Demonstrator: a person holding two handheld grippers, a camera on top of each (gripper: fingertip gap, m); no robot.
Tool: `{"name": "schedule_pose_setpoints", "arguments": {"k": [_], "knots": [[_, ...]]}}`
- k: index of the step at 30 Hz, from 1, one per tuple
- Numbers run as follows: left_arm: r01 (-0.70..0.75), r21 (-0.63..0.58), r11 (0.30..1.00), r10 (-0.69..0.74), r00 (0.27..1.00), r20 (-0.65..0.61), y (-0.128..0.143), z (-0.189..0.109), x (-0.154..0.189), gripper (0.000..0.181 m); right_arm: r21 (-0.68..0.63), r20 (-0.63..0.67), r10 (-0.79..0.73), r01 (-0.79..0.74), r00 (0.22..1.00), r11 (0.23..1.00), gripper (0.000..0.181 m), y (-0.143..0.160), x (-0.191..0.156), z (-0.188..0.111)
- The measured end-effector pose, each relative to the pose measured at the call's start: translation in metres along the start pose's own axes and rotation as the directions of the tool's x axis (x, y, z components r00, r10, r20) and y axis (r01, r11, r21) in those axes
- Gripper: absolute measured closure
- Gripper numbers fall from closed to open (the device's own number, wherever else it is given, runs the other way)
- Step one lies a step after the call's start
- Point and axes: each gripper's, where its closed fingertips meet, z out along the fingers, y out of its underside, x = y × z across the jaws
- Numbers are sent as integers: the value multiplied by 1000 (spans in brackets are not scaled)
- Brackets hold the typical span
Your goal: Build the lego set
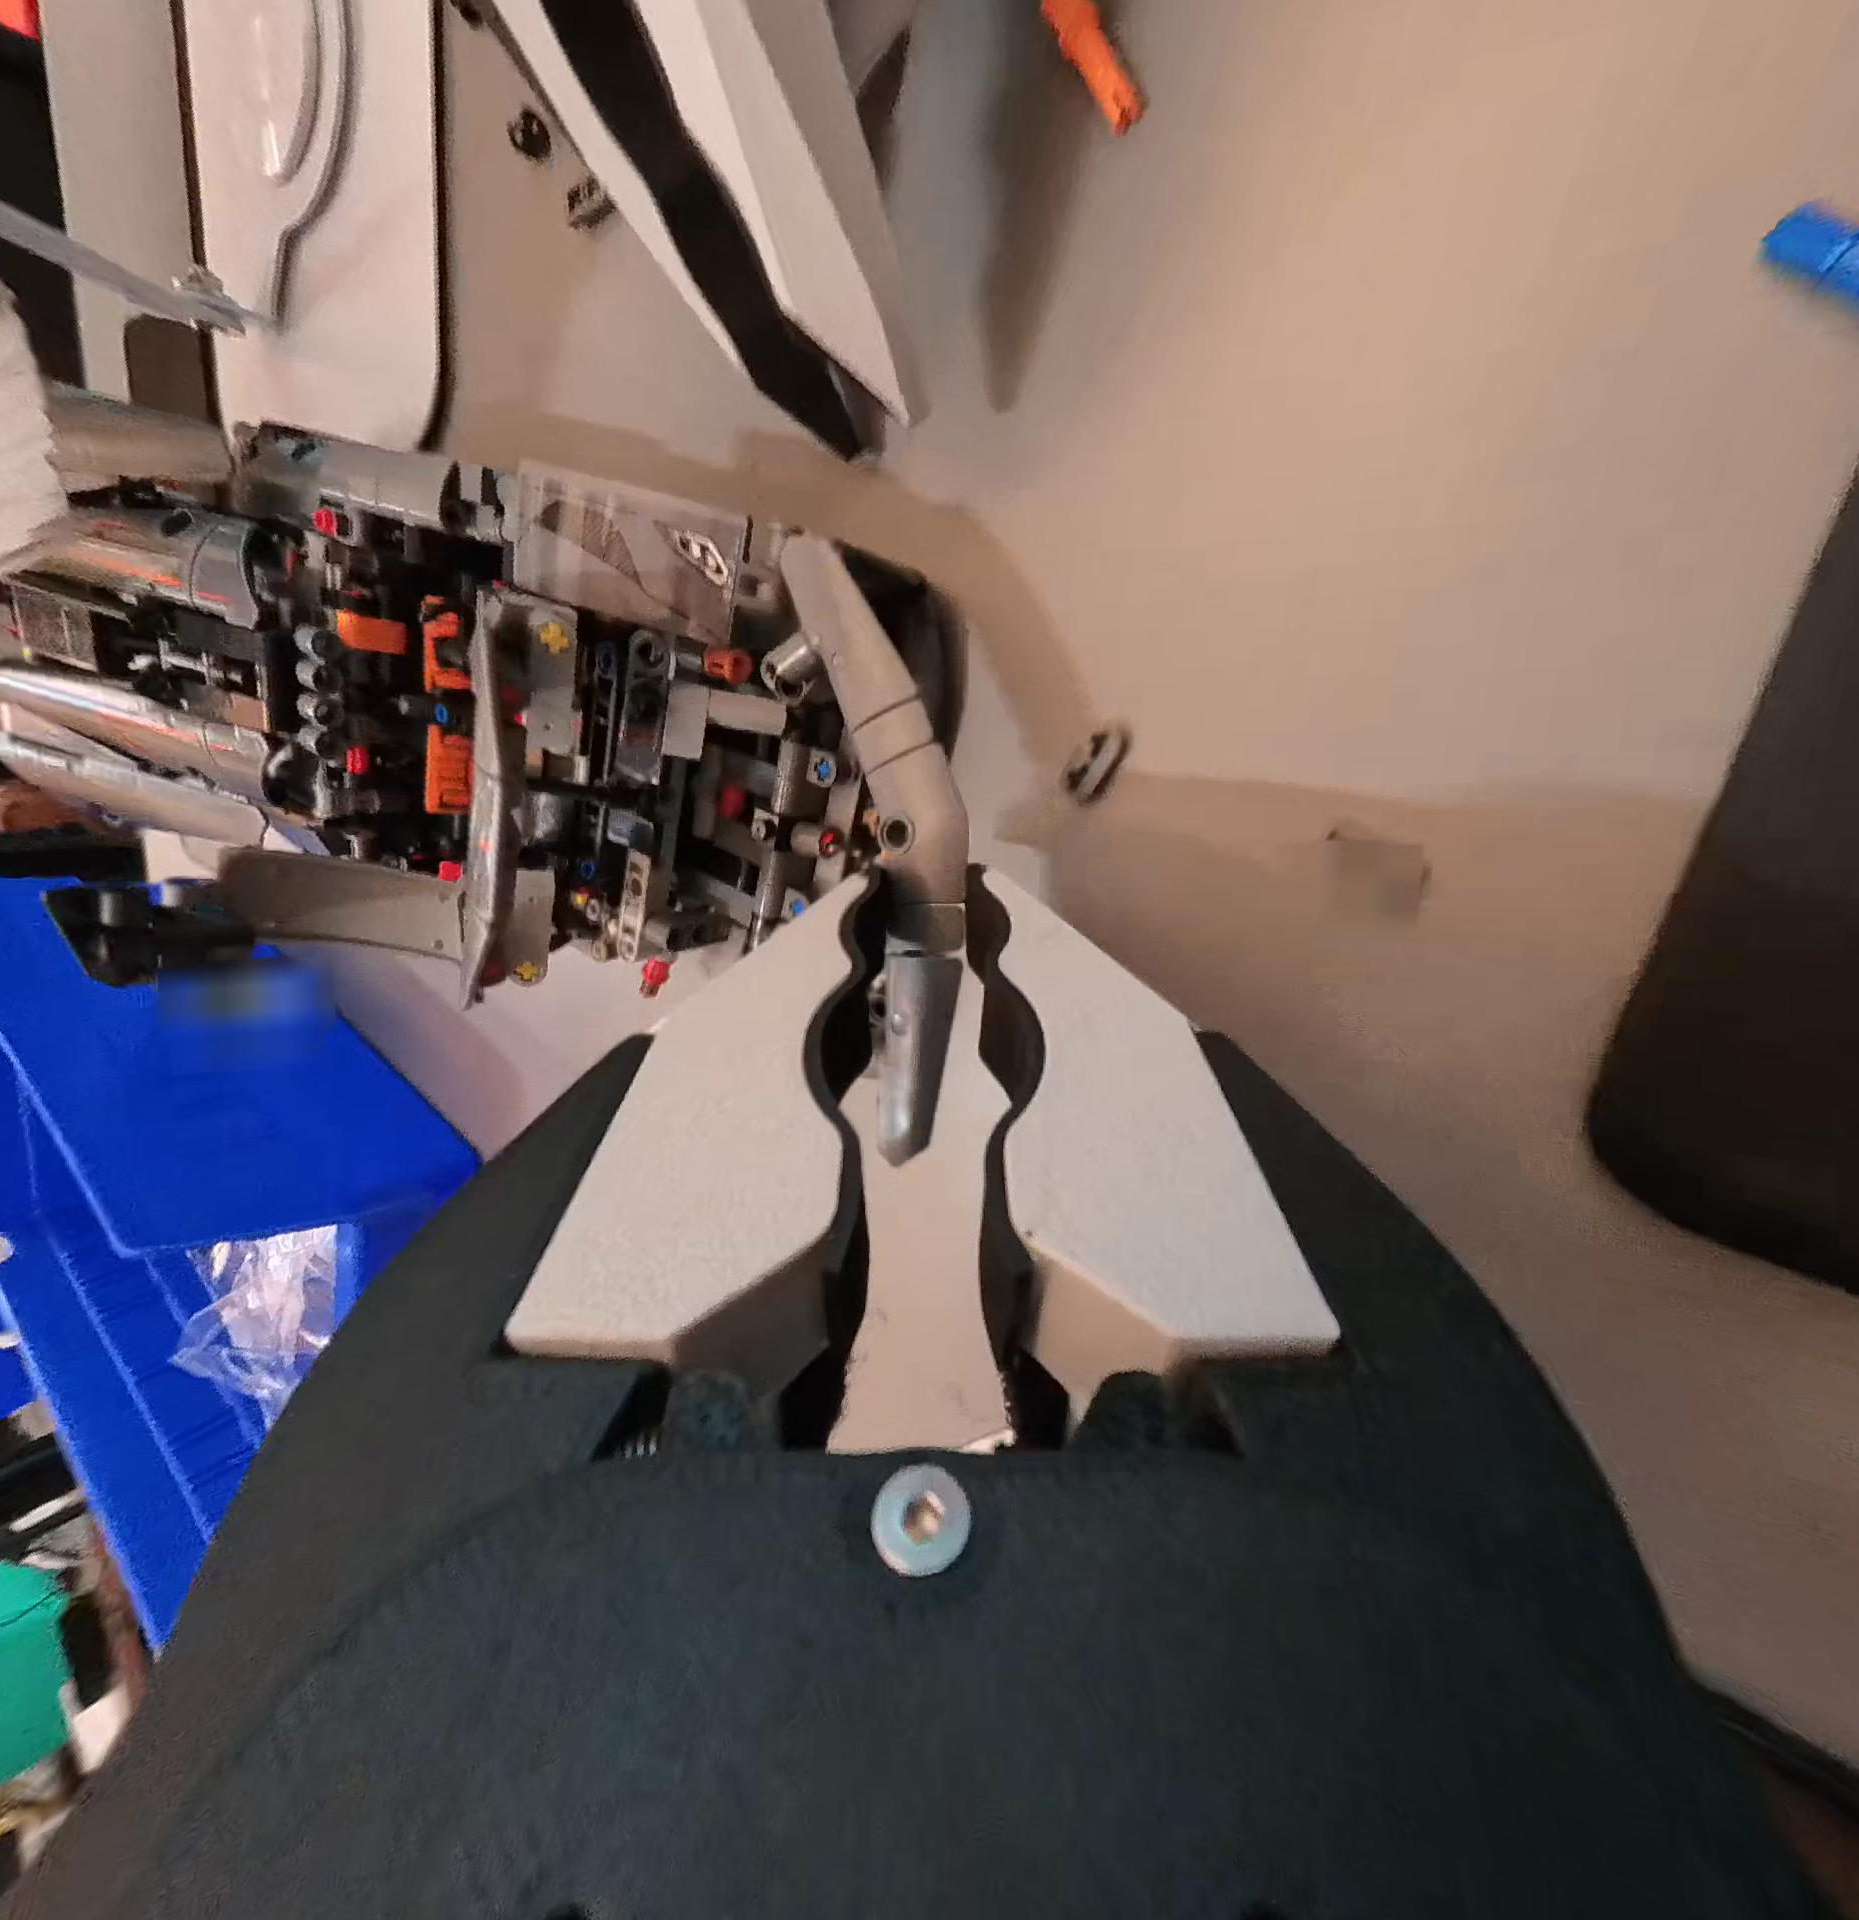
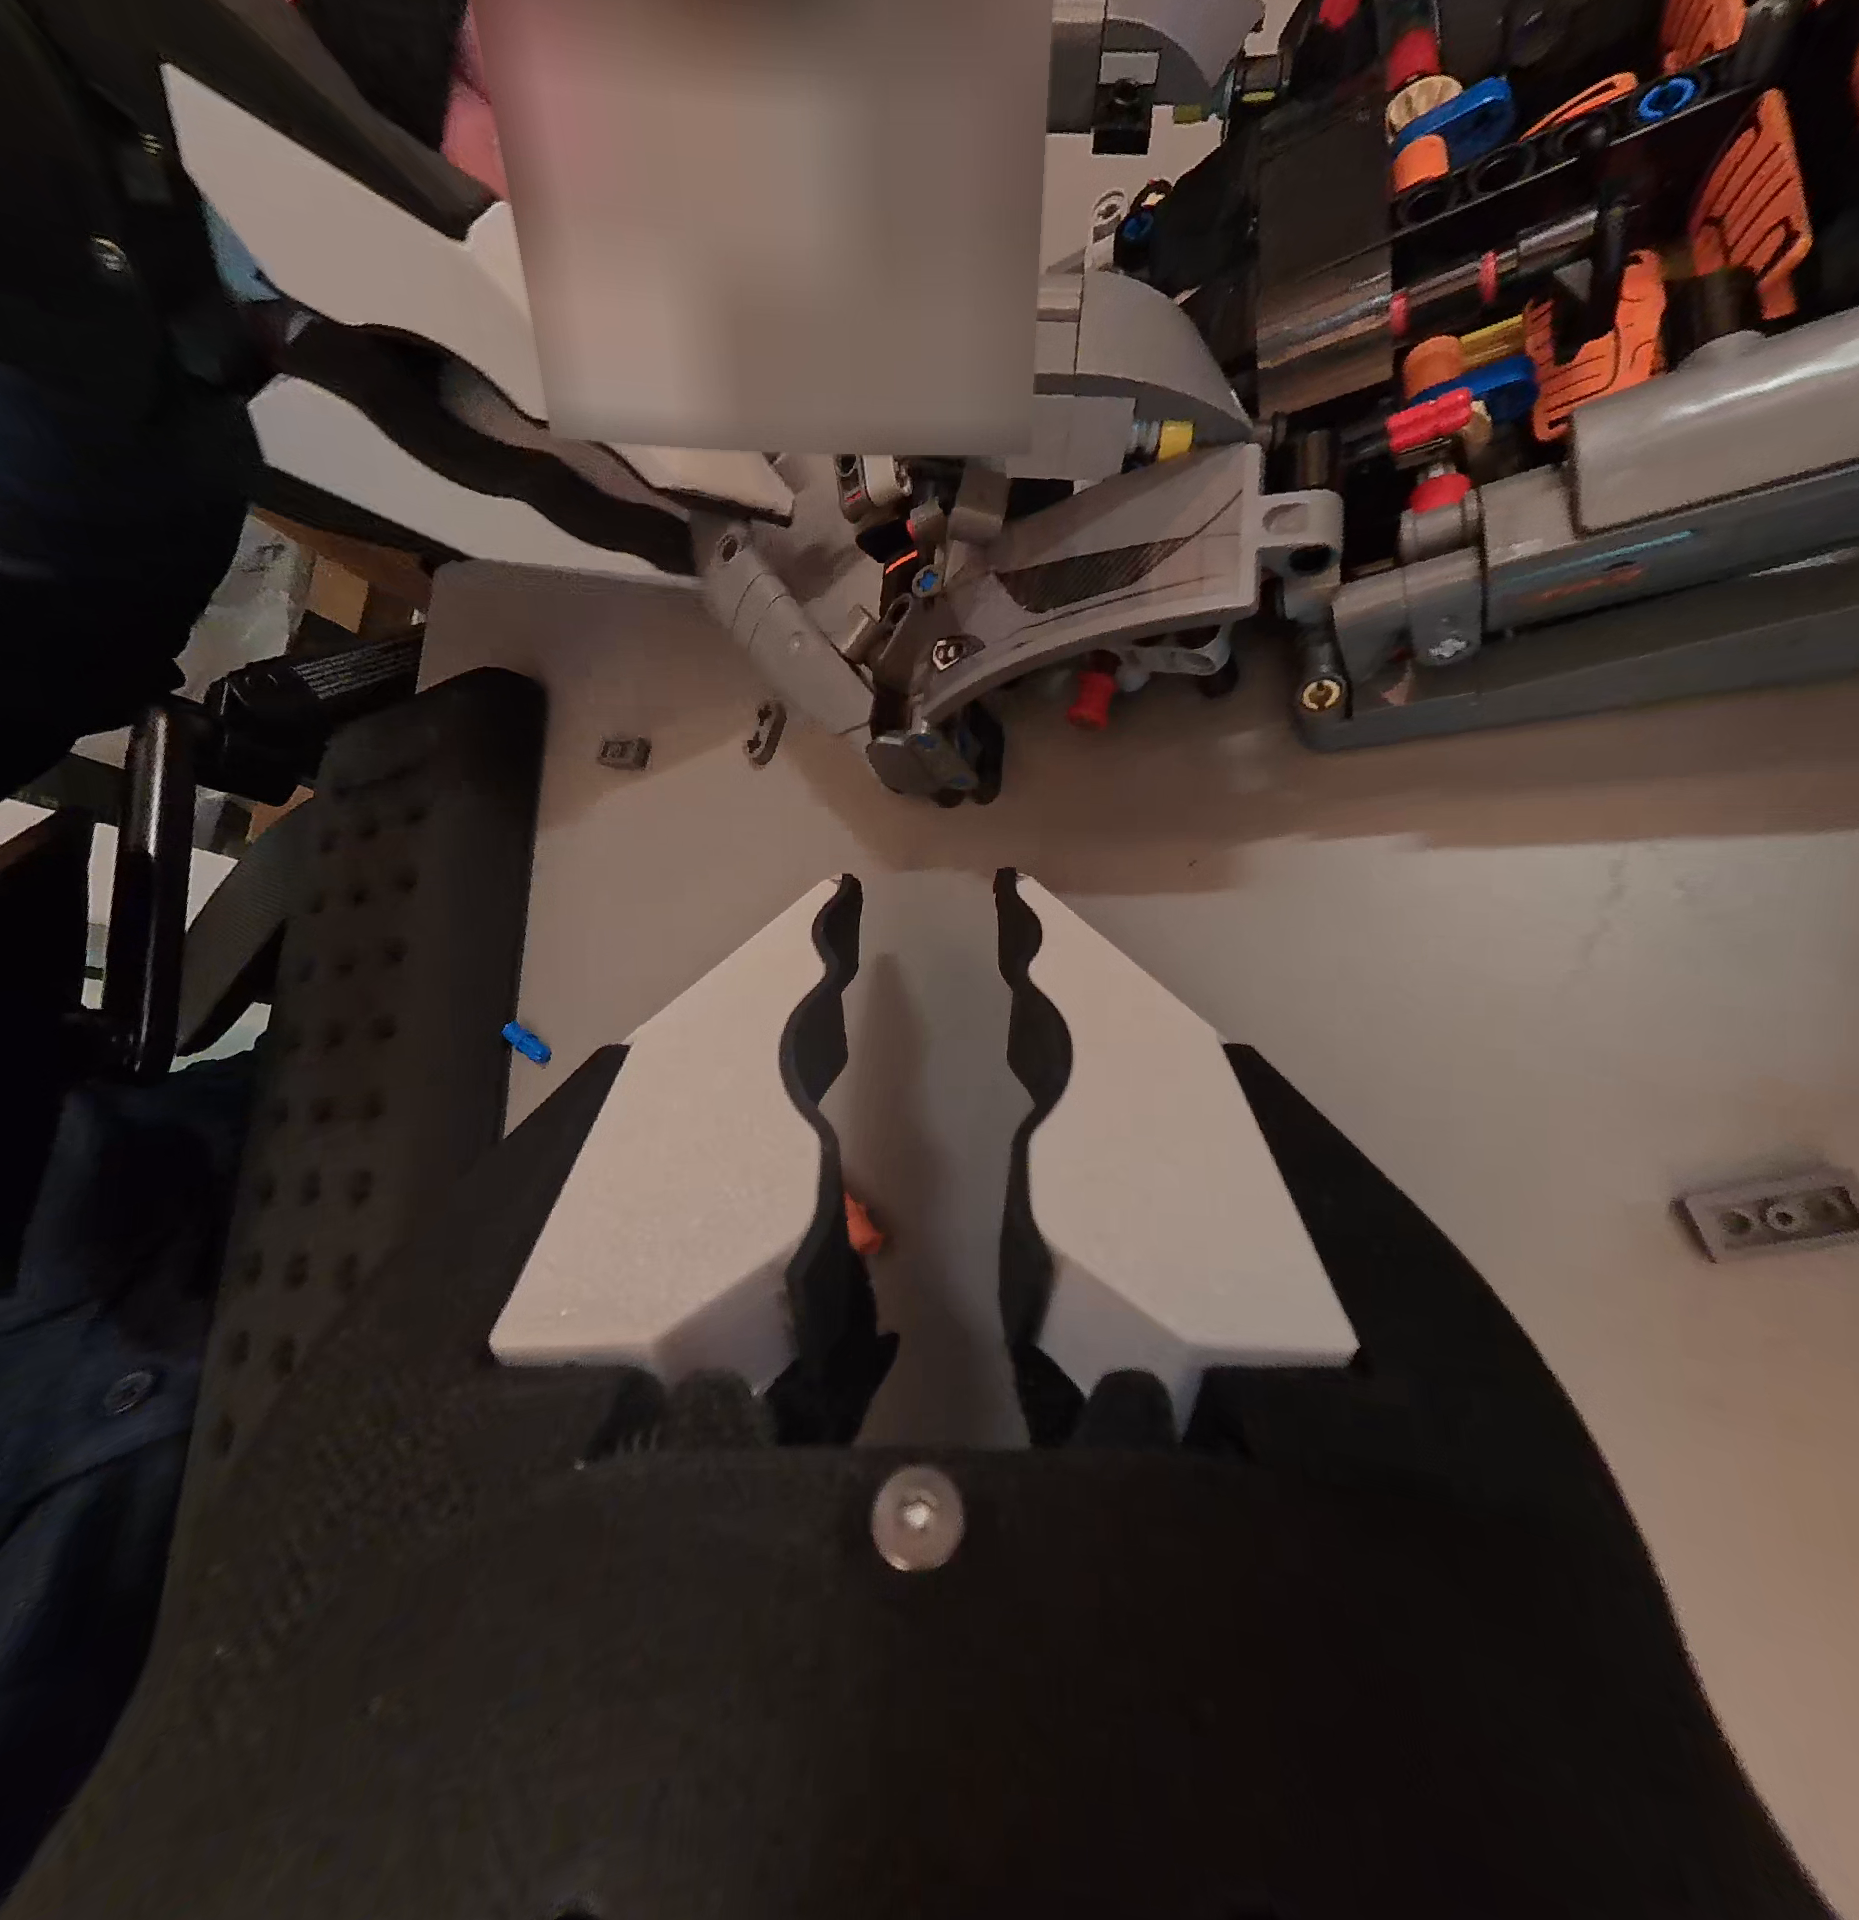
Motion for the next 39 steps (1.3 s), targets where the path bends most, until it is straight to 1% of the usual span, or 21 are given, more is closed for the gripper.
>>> {"name": "schedule_pose_setpoints", "arguments": {"k": [1,3,7,14,19,21,25,31,34,37,39], "knots": [[-14,-11,1000,14,1000,6,5,2,-1,169,1,-1,-1,1,1000,1000,157,0,0,0],[-37,3,999,37,999,12,8,3,-2,169,8,-5,-5,5,1000,1000,157,-1,1,0],[-73,-52,996,78,992,102,24,3,-17,165,14,-11,-9,9,1000,1000,157,-2,1,0],[-38,-97,995,62,965,256,39,0,-41,162,16,-3,0,0,1000,1000,157,-2,3,0],[-41,-77,996,61,956,287,41,1,-40,161,11,0,0,0,1000,1000,157,-1,3,0],[-37,-97,995,67,945,321,44,-2,-42,157,12,3,2,-2,1000,1000,157,0,3,0],[-25,-102,994,60,932,357,48,-4,-40,156,13,6,6,-7,1000,1000,158,-1,3,0],[-28,-99,995,65,915,397,49,-4,-42,162,13,9,9,-9,1000,1000,159,0,3,0],[-67,-116,991,111,896,430,48,-6,-49,161,14,11,13,-13,1000,1000,159,0,3,0],[-111,-145,983,163,892,422,48,-4,-53,162,14,13,15,-15,1000,1000,159,0,3,0],[-129,-144,981,179,889,422,47,-2,-55,166,14,15,16,-16,1000,1000,159,0,3,0]]}}
